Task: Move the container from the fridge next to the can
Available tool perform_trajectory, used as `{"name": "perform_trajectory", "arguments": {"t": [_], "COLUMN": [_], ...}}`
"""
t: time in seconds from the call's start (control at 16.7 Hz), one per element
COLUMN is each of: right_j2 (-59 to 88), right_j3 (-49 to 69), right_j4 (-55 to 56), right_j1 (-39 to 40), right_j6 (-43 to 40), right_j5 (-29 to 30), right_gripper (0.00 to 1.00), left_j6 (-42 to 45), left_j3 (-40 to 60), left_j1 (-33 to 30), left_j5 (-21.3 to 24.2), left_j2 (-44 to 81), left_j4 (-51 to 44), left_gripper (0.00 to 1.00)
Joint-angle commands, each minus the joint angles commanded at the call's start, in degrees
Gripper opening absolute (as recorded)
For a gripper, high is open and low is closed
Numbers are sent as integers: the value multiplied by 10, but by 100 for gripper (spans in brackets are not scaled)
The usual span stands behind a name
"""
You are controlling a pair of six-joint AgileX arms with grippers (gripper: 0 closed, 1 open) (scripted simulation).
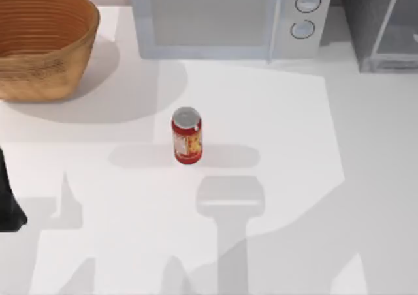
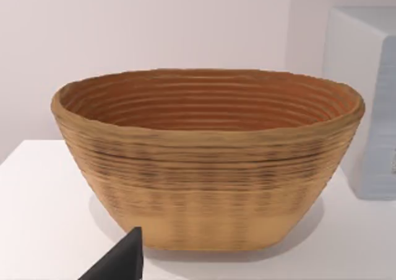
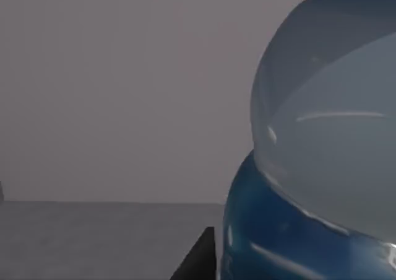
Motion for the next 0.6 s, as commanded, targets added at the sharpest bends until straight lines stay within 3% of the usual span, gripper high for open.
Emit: {"name": "perform_trajectory", "arguments": {"t": [0.6], "right_j2": [-41], "right_j3": [-17], "right_j4": [-24], "right_j1": [-4], "right_j6": [1], "right_j5": [-5], "right_gripper": [0], "left_j6": [0], "left_j3": [0], "left_j1": [0], "left_j5": [0], "left_j2": [0], "left_j4": [0], "left_gripper": [100]}}
